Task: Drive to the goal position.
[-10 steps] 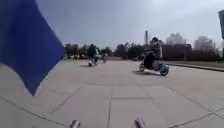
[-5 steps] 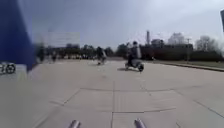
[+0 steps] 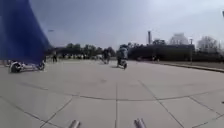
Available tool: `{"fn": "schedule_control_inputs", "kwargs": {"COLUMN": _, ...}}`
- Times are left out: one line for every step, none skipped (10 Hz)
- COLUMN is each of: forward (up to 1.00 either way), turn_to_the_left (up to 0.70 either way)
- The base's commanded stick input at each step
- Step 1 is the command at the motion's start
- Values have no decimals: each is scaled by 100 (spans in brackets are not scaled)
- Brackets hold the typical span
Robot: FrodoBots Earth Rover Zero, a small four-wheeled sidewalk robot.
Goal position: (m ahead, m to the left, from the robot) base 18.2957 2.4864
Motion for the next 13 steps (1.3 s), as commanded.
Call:
{"fn": "schedule_control_inputs", "kwargs": {"forward": 85, "turn_to_the_left": 1}}
{"fn": "schedule_control_inputs", "kwargs": {"forward": 85, "turn_to_the_left": 1}}
{"fn": "schedule_control_inputs", "kwargs": {"forward": 85, "turn_to_the_left": 1}}
{"fn": "schedule_control_inputs", "kwargs": {"forward": 85, "turn_to_the_left": -7}}
{"fn": "schedule_control_inputs", "kwargs": {"forward": 85, "turn_to_the_left": -31}}
{"fn": "schedule_control_inputs", "kwargs": {"forward": 85, "turn_to_the_left": -1}}
{"fn": "schedule_control_inputs", "kwargs": {"forward": 85, "turn_to_the_left": 1}}
{"fn": "schedule_control_inputs", "kwargs": {"forward": 85, "turn_to_the_left": 1}}
{"fn": "schedule_control_inputs", "kwargs": {"forward": 85, "turn_to_the_left": 1}}
{"fn": "schedule_control_inputs", "kwargs": {"forward": 85, "turn_to_the_left": 1}}
{"fn": "schedule_control_inputs", "kwargs": {"forward": 85, "turn_to_the_left": 1}}
{"fn": "schedule_control_inputs", "kwargs": {"forward": 85, "turn_to_the_left": 1}}
{"fn": "schedule_control_inputs", "kwargs": {"forward": 85, "turn_to_the_left": 1}}
